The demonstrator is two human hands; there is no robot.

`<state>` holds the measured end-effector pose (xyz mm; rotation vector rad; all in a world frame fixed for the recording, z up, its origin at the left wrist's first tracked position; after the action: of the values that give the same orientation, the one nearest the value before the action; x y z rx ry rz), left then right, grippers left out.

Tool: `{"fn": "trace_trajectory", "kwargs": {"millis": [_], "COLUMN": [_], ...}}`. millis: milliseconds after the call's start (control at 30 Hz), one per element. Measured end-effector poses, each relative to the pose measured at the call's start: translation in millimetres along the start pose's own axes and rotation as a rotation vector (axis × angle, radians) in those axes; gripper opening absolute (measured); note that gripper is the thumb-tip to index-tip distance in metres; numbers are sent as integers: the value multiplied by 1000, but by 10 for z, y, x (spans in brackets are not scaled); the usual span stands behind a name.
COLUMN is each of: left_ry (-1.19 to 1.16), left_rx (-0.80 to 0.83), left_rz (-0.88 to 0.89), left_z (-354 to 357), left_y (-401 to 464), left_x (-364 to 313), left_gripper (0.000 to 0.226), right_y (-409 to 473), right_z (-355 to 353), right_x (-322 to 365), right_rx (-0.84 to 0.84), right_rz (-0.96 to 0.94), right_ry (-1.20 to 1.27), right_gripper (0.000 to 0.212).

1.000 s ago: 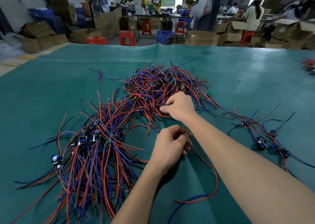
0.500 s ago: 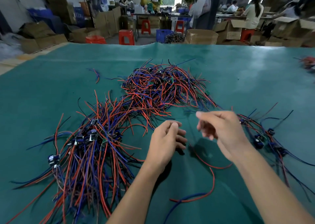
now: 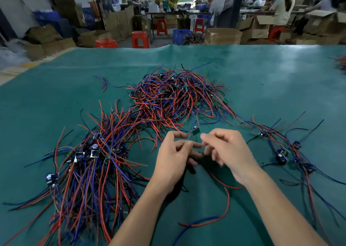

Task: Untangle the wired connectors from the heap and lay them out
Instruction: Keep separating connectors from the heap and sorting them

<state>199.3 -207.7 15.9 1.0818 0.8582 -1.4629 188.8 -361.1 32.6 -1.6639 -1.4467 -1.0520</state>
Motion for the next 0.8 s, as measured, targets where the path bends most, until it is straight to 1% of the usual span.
{"fn": "trace_trajectory", "kwargs": {"millis": [33,67,167,267,333,400,467,533,600,700,733,800], "left_ry": [0,14,43,12,-66,-132,-160,-154,-79,-23,-30,-11], "left_rx": [27,58,149,182,175,139,105,119,155,182,193,208], "left_rz": [-2,-5,-20,-23,-45,-81,-105,-101,-73,-56,-60,-51], "left_z": [14,30,85,93,81,60,52,61,59,41,45,53], "left_y": [-1,0,-19,-30,-21,-5,11,7,-9,-6,-2,6], "left_x": [12,27,51,29,12,2,2,6,12,36,39,35], "left_gripper": [10,10,19,24,23,33,43,44,36,14,11,13], "right_y": [23,35,54,62,58,56,46,32,22,22,27,42], "right_z": [-46,-55,-48,-36,-39,-37,8,88,160,165,143,108], "right_x": [-50,-82,-107,-79,-66,-52,-17,1,-1,0,-4,-6], "right_rx": [-100,-150,-177,-107,-58,1,77,117,107,47,24,-20], "right_rz": [31,47,72,100,121,128,111,88,69,43,32,6], "right_ry": [-27,-24,90,331,484,597,649,623,545,467,450,402], "right_gripper": [24,23,20,11,13,15,9,10,13,15,14,15]}}
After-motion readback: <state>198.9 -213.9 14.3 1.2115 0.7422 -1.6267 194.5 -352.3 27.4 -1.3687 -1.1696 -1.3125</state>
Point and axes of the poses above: each hand's wrist, its own y-axis towards the middle knuckle, its own z-axis out of the palm, x = y × z, the point moved 5 cm from there along y, towards the middle knuckle, and after that the axes turned 14 degrees about -y, right-handed, at the moved point
